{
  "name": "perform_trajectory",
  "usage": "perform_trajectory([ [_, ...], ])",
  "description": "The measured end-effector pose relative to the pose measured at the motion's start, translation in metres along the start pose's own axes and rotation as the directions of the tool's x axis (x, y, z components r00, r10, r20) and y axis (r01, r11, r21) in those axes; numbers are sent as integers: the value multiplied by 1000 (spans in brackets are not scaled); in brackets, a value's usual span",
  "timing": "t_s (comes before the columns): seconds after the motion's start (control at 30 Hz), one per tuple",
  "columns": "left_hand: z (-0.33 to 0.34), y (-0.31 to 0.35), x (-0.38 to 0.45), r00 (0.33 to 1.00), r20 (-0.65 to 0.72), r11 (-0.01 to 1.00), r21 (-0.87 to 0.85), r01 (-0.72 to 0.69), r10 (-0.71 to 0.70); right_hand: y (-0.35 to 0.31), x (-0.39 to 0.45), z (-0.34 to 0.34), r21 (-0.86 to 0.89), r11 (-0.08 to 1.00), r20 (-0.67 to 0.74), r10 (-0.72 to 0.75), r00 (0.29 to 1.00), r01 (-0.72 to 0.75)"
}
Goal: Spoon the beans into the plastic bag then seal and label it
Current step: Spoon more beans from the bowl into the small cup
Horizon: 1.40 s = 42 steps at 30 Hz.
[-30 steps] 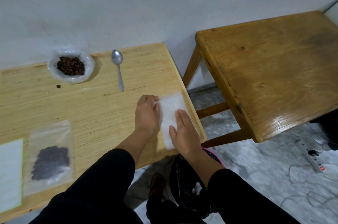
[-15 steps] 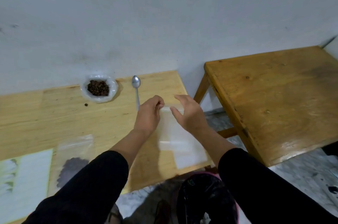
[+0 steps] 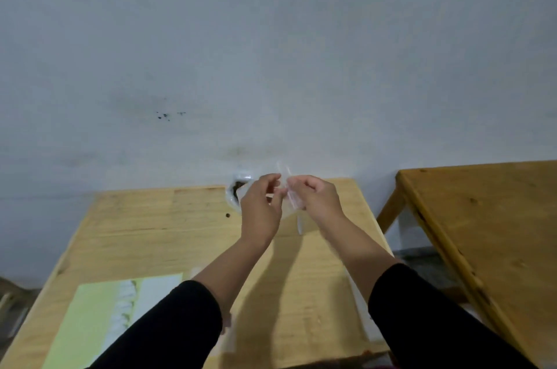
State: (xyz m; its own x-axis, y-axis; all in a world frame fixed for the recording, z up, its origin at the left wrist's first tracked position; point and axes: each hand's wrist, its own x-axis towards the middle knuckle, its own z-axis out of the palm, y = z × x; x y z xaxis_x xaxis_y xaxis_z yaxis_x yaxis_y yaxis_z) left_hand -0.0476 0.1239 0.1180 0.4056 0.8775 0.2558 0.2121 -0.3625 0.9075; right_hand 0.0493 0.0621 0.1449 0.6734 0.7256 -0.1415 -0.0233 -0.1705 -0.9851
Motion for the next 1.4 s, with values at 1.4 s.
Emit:
perform_trajectory([
  [1.4,-81,-42,26,998,-22,986,156,55,-53,6,20,104,-129,991,100,-24,995,37],
])
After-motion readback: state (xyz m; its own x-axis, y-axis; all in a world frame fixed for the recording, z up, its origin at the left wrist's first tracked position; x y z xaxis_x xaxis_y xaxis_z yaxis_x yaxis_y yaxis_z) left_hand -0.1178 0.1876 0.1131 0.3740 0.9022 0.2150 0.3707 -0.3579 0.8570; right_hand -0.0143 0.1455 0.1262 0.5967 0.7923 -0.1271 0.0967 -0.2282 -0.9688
